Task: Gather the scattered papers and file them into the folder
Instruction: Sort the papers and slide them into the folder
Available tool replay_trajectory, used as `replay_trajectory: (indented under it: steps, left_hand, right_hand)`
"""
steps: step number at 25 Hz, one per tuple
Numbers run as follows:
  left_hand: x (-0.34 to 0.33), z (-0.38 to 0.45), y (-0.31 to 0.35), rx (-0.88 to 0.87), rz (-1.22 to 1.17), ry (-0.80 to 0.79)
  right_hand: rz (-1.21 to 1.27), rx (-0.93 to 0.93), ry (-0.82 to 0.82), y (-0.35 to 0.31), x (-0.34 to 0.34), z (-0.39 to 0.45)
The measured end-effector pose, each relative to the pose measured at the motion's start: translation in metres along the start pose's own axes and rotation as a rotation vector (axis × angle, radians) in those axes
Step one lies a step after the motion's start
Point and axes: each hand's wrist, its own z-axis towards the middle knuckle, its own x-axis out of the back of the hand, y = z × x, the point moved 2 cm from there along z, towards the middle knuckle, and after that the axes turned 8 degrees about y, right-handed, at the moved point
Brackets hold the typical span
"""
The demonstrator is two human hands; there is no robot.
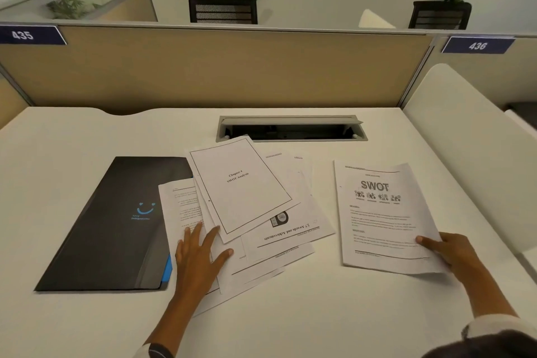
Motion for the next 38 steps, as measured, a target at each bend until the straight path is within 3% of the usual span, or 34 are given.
replay_trajectory:
  steps: [3, 5, 8, 9, 13, 15, 17, 19, 22, 28, 31, 34, 38]
  left_hand:
    - [-0.004, 0.005, -0.006, 0.003, -0.011, -0.030]
    - [-0.003, 0.007, -0.005, 0.000, -0.026, -0.044]
    - [-0.002, 0.006, -0.004, -0.004, -0.013, -0.055]
    - [-0.002, 0.006, -0.003, -0.007, -0.012, -0.058]
    - [0.000, 0.003, -0.002, -0.009, -0.023, -0.079]
    - [0.001, 0.000, -0.002, -0.013, -0.024, -0.095]
    - [0.002, -0.003, -0.001, -0.010, -0.018, -0.110]
    - [0.003, -0.003, -0.002, -0.004, 0.005, -0.120]
    - [0.002, -0.002, -0.004, -0.003, 0.018, -0.128]
    - [0.006, -0.002, -0.003, 0.021, -0.106, -0.109]
    - [0.018, 0.002, 0.004, 0.190, -0.347, -0.002]
    - [0.034, 0.011, 0.008, 0.363, -0.555, 0.202]
    - [0.045, 0.021, 0.002, 0.601, -0.872, 0.054]
  right_hand:
    - [-0.141, 0.036, 0.119, -0.007, -0.008, -0.002]
    - [-0.238, 0.030, 0.282, -0.014, -0.016, -0.009]
    - [-0.352, 0.289, 0.544, -0.044, -0.045, -0.037]
    - [-0.314, 0.392, 0.543, -0.060, -0.061, -0.050]
    - [-0.037, 0.569, 0.068, -0.116, -0.143, -0.106]
    - [-0.075, 0.620, -0.070, -0.127, -0.183, -0.130]
    - [-0.211, 0.641, -0.083, -0.132, -0.209, -0.141]
    - [-0.292, 0.523, -0.052, -0.139, -0.218, -0.142]
    - [-0.116, 0.313, -0.095, -0.145, -0.215, -0.133]
    - [0.338, 0.116, -0.152, -0.131, -0.192, -0.130]
    - [0.626, -0.059, -0.266, -0.120, -0.178, -0.142]
    - [0.714, -0.075, -0.354, -0.105, -0.173, -0.165]
    - [0.651, 0.020, -0.459, -0.084, -0.180, -0.200]
